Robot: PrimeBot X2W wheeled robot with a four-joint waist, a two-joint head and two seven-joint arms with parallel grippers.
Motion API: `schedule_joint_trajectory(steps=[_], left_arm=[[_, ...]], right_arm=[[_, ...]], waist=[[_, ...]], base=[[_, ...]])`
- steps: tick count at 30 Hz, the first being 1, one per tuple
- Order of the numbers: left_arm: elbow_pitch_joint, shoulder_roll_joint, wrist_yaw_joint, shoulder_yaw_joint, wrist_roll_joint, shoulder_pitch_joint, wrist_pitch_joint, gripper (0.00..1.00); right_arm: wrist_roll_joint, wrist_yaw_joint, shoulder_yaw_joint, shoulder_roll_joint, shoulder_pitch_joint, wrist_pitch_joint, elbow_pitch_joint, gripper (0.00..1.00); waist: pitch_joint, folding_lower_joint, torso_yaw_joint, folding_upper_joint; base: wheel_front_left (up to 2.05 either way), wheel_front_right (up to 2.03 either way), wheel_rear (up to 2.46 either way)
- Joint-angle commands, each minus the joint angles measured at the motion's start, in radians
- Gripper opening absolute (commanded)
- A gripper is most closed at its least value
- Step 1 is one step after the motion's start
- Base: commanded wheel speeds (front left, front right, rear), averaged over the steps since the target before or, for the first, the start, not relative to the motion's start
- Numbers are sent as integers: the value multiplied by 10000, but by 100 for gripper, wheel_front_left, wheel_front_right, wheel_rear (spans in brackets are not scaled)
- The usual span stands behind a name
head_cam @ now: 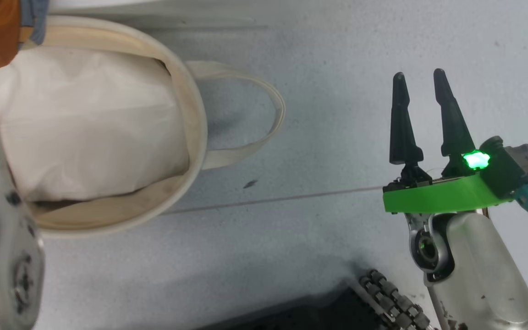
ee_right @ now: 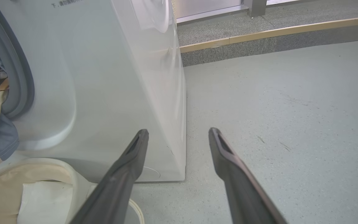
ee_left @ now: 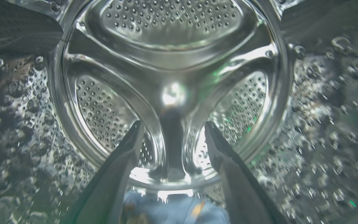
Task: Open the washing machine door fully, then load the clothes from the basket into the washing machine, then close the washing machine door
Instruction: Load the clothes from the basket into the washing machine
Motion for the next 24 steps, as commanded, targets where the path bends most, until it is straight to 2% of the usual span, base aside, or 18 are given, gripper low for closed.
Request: schedule_joint_trajectory(steps=[1,14,19,24], left_arm=[[-436,259,-47,-69,-5,264,-42,100],[-1985,-586,-525,-527,-292,5334,-42,100],[-2269,-833,-551,-681,-507,7173,-42,100],[-2766,-900,-391,-1081,-224,8983,-42,100]], right_arm=[[-58,2,216,-22,168,-49,-225,100],[-994,2,35,-22,520,-49,398,100],[-970,2,-19,-22,1012,-49,578,100],[-811,2,35,-22,1629,-49,746,100]], waist=[[-311,1,166,0],[-3172,1,1326,0],[-4384,1,1725,0],[-5410,1,1809,0]], base=[[0,0,0],[0,0,0],[0,0,0],[0,0,0]])
